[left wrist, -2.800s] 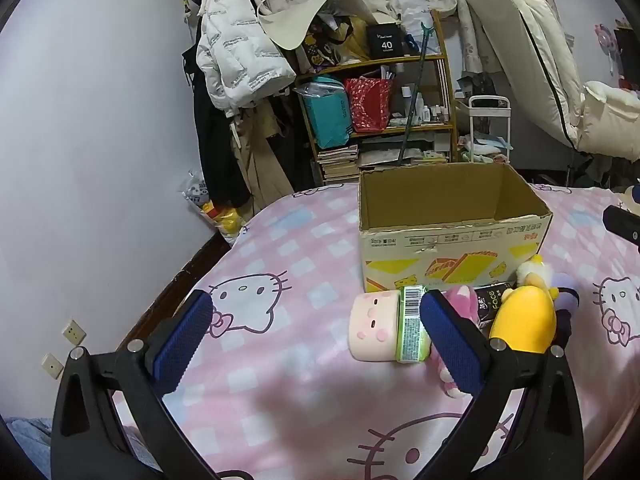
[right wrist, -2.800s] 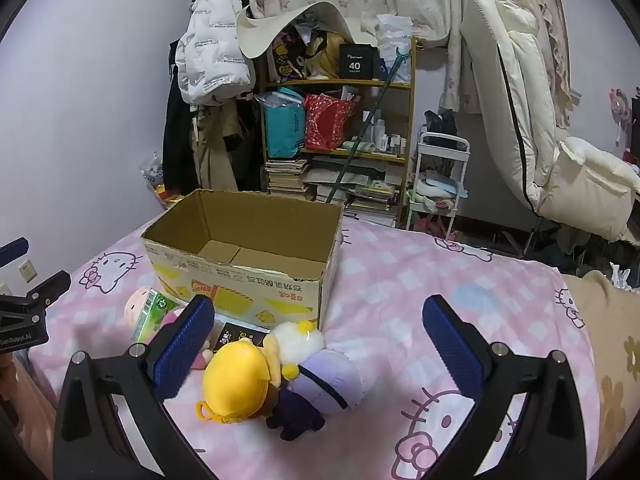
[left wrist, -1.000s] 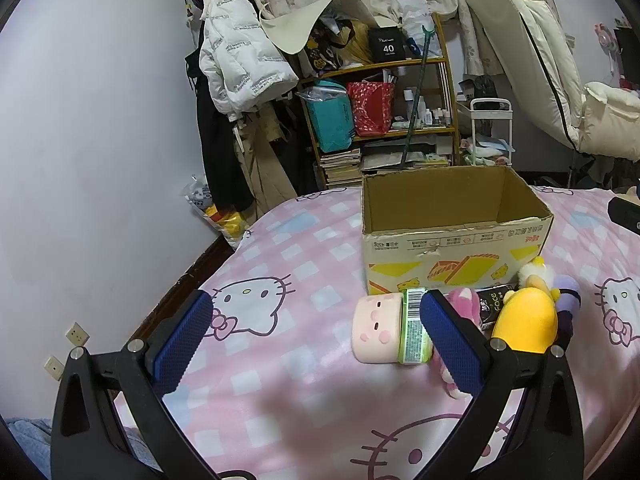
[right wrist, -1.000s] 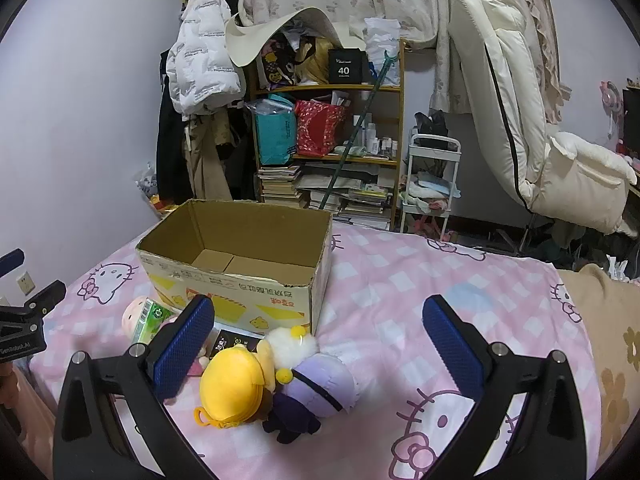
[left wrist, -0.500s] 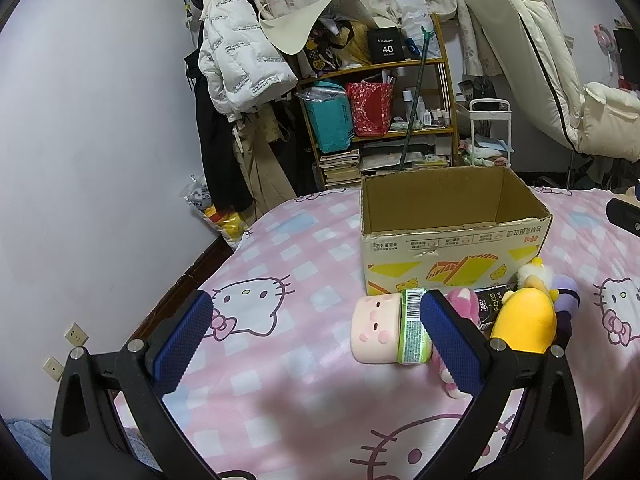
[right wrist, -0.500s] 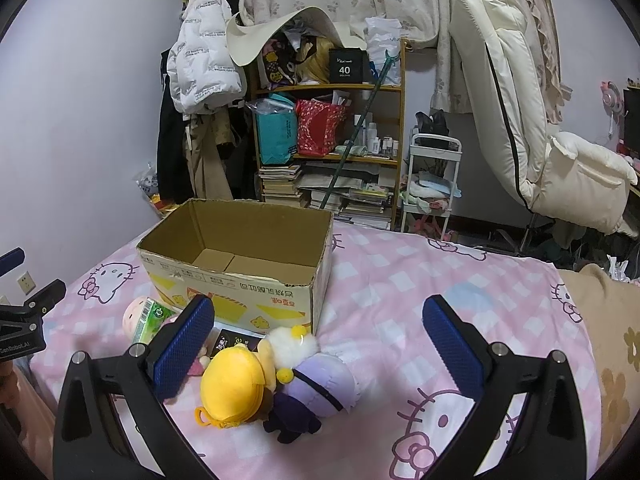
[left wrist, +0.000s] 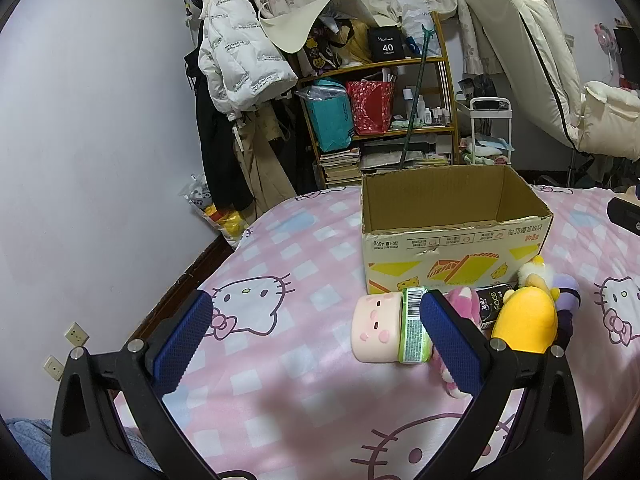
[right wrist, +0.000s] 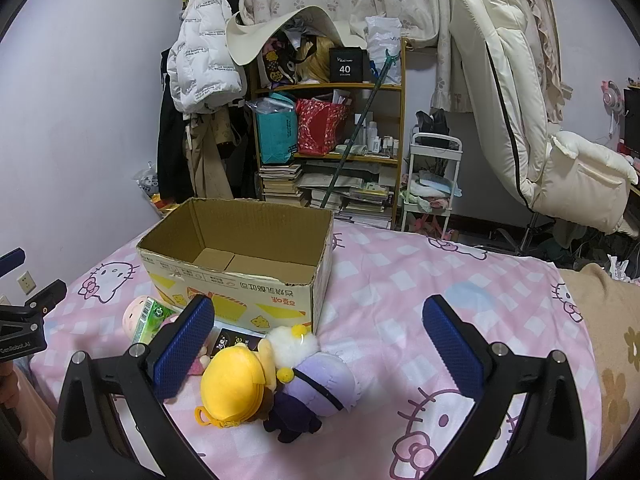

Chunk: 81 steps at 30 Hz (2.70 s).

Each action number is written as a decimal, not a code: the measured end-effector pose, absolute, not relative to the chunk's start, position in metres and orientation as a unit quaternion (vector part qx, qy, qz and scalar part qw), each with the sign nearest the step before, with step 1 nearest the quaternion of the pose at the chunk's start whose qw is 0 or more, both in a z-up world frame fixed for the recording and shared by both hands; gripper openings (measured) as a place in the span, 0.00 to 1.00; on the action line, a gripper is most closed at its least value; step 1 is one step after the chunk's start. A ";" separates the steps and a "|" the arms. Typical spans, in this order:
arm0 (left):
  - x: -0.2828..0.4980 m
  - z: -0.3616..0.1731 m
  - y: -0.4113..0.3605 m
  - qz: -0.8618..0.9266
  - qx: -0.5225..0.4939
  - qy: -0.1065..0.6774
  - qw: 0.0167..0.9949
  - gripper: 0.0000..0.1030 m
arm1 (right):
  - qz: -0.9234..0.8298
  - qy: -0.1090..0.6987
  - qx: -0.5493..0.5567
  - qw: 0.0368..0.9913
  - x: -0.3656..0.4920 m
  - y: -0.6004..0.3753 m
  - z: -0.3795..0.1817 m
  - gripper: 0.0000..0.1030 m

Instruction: Organize soft objects

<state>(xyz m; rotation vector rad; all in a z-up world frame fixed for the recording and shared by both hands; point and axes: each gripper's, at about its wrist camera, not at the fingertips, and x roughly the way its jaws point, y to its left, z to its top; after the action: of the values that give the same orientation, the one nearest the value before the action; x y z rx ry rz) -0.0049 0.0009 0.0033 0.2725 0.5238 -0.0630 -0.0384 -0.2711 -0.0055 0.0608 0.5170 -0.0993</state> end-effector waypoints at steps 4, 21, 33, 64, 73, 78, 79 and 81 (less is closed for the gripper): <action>-0.004 0.003 0.001 -0.029 0.135 0.257 0.956 0.99 | -0.049 0.256 0.030 0.965 -0.038 -0.271 -0.006 1.00; 0.012 -0.004 0.002 -0.034 0.127 0.291 0.948 0.99 | -0.045 0.283 0.045 0.957 -0.028 -0.271 -0.015 1.00; 0.059 -0.016 -0.009 -0.052 0.142 0.348 0.925 0.99 | -0.055 0.331 0.106 0.936 0.004 -0.300 -0.025 1.00; 0.121 -0.095 -0.019 -0.096 0.148 0.491 0.853 0.99 | -0.022 0.559 0.168 0.812 0.064 -0.320 -0.143 1.00; 0.119 -0.092 -0.021 -0.100 0.153 0.482 0.857 0.99 | -0.010 0.552 0.180 0.814 0.063 -0.317 -0.141 0.93; 0.117 -0.093 -0.027 -0.109 0.161 0.480 0.855 0.99 | -0.005 0.552 0.186 0.813 0.054 -0.313 -0.137 0.91; 0.117 -0.094 -0.027 -0.107 0.162 0.480 0.855 0.99 | -0.002 0.552 0.186 0.813 0.054 -0.314 -0.137 0.91; 0.119 -0.094 -0.026 -0.107 0.156 0.481 0.856 0.99 | 0.001 0.554 0.187 0.811 0.055 -0.313 -0.139 0.84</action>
<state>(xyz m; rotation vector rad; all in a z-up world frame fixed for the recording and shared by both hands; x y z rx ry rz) 0.1191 -0.0258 -0.0942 0.3275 1.0120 -0.2244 0.0548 -0.3131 -0.1390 0.3995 1.1831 0.0022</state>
